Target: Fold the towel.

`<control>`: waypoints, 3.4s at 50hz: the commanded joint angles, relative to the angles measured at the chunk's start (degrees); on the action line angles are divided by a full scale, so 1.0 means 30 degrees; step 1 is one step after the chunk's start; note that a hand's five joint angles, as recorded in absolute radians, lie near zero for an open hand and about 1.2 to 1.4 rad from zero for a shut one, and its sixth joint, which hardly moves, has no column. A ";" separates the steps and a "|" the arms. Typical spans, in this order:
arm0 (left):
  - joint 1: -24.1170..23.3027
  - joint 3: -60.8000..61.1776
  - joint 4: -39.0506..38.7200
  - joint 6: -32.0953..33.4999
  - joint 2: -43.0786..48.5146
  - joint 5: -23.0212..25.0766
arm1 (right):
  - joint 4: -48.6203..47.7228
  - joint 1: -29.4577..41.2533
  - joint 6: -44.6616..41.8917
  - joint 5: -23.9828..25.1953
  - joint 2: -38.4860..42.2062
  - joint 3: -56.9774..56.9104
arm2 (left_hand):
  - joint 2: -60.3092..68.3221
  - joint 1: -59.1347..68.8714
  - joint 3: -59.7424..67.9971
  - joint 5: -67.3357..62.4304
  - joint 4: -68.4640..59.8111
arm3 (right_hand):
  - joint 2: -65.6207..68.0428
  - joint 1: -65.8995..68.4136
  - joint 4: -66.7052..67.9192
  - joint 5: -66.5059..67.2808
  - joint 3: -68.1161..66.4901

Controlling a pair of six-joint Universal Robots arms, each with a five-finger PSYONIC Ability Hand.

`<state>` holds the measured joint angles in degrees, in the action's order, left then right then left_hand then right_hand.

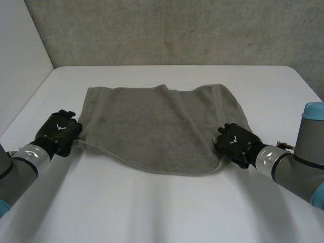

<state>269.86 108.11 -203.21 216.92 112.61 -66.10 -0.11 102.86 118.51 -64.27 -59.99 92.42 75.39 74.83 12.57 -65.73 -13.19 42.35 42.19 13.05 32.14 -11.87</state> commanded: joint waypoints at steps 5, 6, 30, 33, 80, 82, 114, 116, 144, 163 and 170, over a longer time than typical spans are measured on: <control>-0.0013 -0.0001 0.0003 0.0000 0.0021 0.0001 | -0.0049 -0.0185 0.0310 0.0211 -0.0861 0.0775 | 0.1538 0.1724 -0.0857 -0.1424 0.1063 | -0.3461 -0.3409 -0.1017 -0.3390 0.0622; -0.0013 -0.0001 0.0004 0.0000 0.0021 0.0001 | -0.0050 -0.0184 0.0310 0.0212 -0.0863 0.0777 | 0.1538 0.1724 -0.0857 -0.1424 0.1063 | -0.3466 -0.3414 -0.1017 -0.3395 0.0622; 0.0016 -0.0031 0.0004 0.0000 0.0021 0.0001 | -0.0548 0.1105 0.1599 0.0358 -0.2211 0.2564 | 0.1538 0.1724 -0.0857 -0.1424 0.1063 | -0.3017 -0.2966 -0.1017 -0.2946 0.0622; 0.0016 -0.0060 -0.0026 0.0000 -0.0009 0.0001 | -0.0929 0.1075 0.1599 0.0387 -0.2094 0.2711 | 0.1538 0.1724 -0.0857 -0.1424 0.1063 | -0.2513 -0.2461 -0.1017 -0.2442 0.0622; 0.0045 -0.0351 0.5863 -0.5266 -1.0287 0.1729 | -0.0050 -0.1299 0.7108 0.0183 -1.0825 0.1833 | 0.1538 0.1724 -0.0857 -0.1424 0.1063 | 1.2550 1.2602 -0.1017 1.2621 0.0622; 0.0045 -0.0498 0.5863 -0.5854 -1.0379 0.1758 | -0.0050 -0.1239 0.7078 0.0182 -1.0678 0.1744 | 0.1538 0.1724 -0.0857 -0.1424 0.1063 | 1.2550 1.2602 -0.1017 1.2621 0.0622; -0.3119 -1.6203 -0.2331 -0.8552 -0.1082 -0.4482 | -1.1066 0.1105 0.5173 -0.3538 -0.3529 -0.9799 | 0.1538 0.1724 -0.0857 -0.1424 0.1063 | 1.2550 1.2602 -0.1017 1.2621 0.0622; -0.3031 -1.6056 -0.2545 -0.8760 -0.1825 -0.4335 | -1.0542 0.1017 0.5758 -0.3393 -0.3850 -0.9275 | 0.1538 0.1724 -0.0857 -0.1424 0.1063 | 1.2550 1.2602 -0.1017 1.2621 0.0622; -0.0687 -0.2435 -0.2194 -0.3373 0.0782 0.1143 | -0.8400 -0.0712 0.3972 -0.1283 -0.4701 0.5494 | 0.1538 0.1724 -0.0857 -0.1424 0.1063 | 1.2550 1.2602 -0.1017 1.2621 0.0622; -0.0132 -0.2287 -0.1578 -0.3399 0.0314 0.0997 | -0.7433 -0.0712 0.8074 -0.3040 -0.4496 0.4908 | 0.1538 0.1724 -0.0857 -0.1424 0.1063 | 0.2534 0.2586 -0.1017 0.2605 0.0622; 0.0133 -0.2287 -0.1549 -0.3399 0.0314 0.0968 | -0.7375 -0.0888 0.8396 -0.3040 -0.4263 0.4732 | 0.1538 0.1724 -0.0857 -0.1424 0.1063 | 0.2757 0.2809 -0.1017 0.2828 0.0622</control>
<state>269.61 101.25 -207.83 206.71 113.55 -63.15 -22.39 100.54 143.02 -73.38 -73.41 106.96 75.78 75.03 12.57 -66.03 -13.18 52.12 50.91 13.05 40.34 -11.87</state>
